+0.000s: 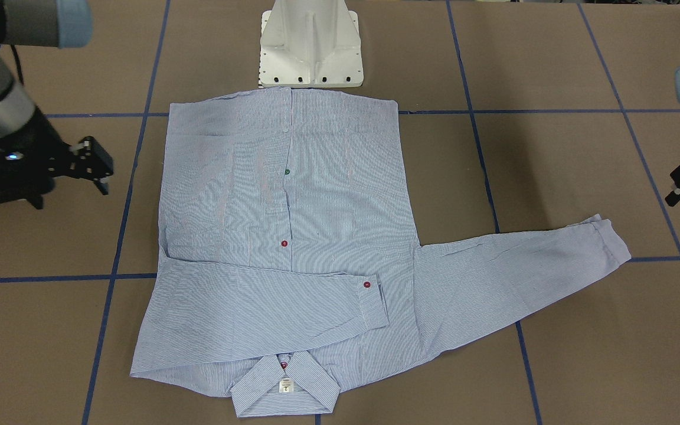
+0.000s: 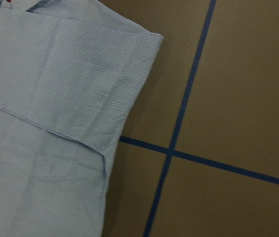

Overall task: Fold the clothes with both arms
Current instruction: 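Lift the right gripper away from the shirt back to its side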

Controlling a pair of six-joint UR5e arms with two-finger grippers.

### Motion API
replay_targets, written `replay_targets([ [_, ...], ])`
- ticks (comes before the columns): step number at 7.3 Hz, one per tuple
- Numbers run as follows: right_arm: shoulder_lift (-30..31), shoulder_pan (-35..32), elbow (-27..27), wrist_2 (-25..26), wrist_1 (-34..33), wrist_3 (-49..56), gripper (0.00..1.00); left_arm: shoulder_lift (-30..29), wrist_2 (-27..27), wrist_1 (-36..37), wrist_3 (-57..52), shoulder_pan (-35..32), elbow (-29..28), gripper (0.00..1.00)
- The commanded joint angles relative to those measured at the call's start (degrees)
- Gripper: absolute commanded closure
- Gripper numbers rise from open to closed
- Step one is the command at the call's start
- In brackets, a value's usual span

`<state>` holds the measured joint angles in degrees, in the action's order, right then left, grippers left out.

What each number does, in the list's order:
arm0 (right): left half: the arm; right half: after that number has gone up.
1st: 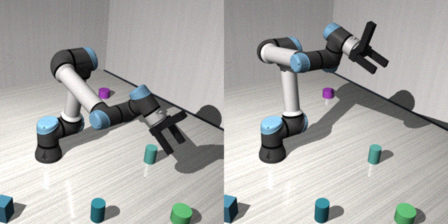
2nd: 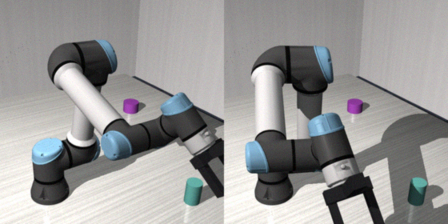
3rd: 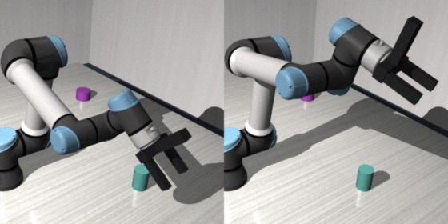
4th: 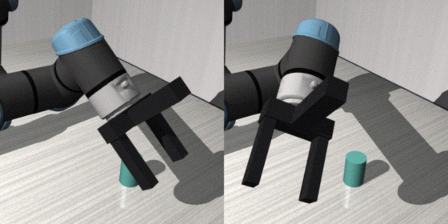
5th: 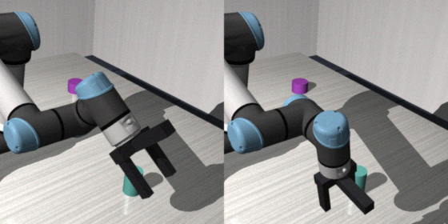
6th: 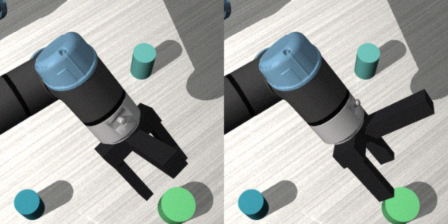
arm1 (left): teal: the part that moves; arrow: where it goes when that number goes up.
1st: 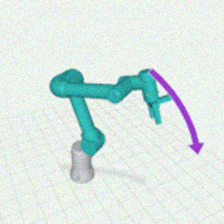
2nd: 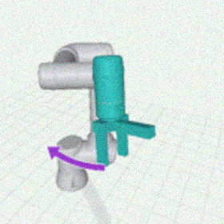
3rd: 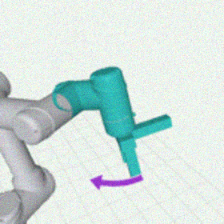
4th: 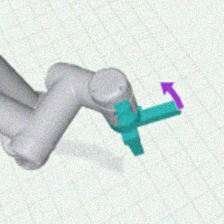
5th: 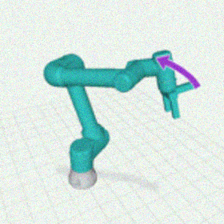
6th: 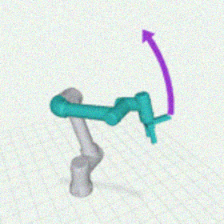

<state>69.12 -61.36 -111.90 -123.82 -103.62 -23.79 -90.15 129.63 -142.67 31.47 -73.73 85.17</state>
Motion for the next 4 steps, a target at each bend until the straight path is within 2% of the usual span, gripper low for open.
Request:
replay_targets([
  [1,10.4,-11.2,-1.0,-5.2,-0.2,20.1,0.00,-0.3,-5.2,-9.5,10.2,5.9,-4.0,0.00],
  [2,14.4,-15.3,-1.1,-5.5,0.2,28.1,0.00,-0.3,-7.5,-11.3,12.9,8.0,-4.7,0.00],
  [3,16.8,-17.5,-1.0,-5.6,0.4,32.4,0.00,-0.3,-7.7,-11.9,16.0,9.4,-4.8,0.00],
  [4,18.1,-17.6,-1.0,-6.5,0.4,32.5,0.00,-0.8,-9.5,-13.1,17.8,11.0,-5.9,0.00],
])
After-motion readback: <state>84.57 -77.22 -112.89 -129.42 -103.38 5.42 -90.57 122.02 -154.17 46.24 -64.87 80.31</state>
